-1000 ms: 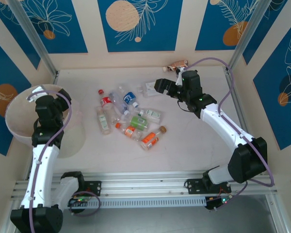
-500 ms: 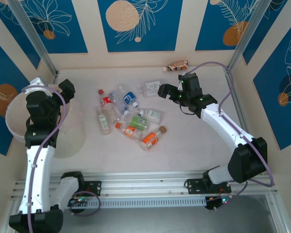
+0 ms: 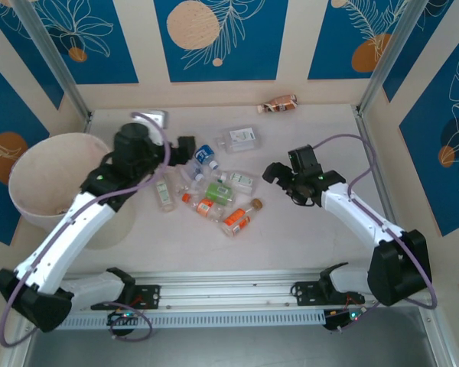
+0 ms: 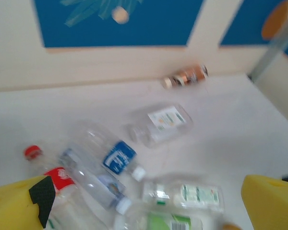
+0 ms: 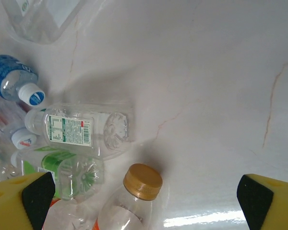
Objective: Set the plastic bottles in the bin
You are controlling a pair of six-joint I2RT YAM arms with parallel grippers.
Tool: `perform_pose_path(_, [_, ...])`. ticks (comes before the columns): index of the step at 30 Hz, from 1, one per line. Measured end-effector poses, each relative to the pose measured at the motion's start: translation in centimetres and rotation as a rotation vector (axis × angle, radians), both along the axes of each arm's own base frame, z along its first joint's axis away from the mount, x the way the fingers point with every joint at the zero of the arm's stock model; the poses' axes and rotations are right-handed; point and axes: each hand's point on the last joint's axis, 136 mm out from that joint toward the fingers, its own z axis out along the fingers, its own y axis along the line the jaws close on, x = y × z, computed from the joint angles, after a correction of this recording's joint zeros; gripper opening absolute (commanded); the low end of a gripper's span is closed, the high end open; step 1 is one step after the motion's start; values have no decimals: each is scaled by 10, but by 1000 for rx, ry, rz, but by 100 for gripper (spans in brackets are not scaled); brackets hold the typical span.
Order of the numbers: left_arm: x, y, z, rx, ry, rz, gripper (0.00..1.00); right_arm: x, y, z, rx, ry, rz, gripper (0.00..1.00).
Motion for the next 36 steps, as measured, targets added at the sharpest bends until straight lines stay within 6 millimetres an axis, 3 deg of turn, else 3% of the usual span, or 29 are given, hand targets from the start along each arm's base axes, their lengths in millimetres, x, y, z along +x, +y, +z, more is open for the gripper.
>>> perform_pose_path(2, [-5, -26, -24, 67, 48, -62, 100, -1, -3, 2, 28, -19, -28, 99])
perform_pose_path(5, [-11, -45, -62, 159, 139, -105, 100, 0, -1, 1, 70, -15, -33, 98])
perform_pose_path(10, [-14, -35, -94, 224, 225, -52, 100, -14, 25, -14, 158, 91, 29, 98])
perform_pose_path(14, [-18, -22, -106, 212, 252, 2, 100, -41, 57, -42, 207, 239, 94, 98])
perform_pose_path(20, [-20, -3, -114, 172, 271, 68, 100, -66, 80, -74, 216, 394, 107, 99])
perform_pose_path(30, [-17, 4, -125, 138, 289, 101, 100, -66, 101, -98, 241, 463, 65, 95])
perform_pose_path(36, [-14, 4, -126, 116, 287, 99, 100, -62, 102, -107, 238, 487, -3, 76])
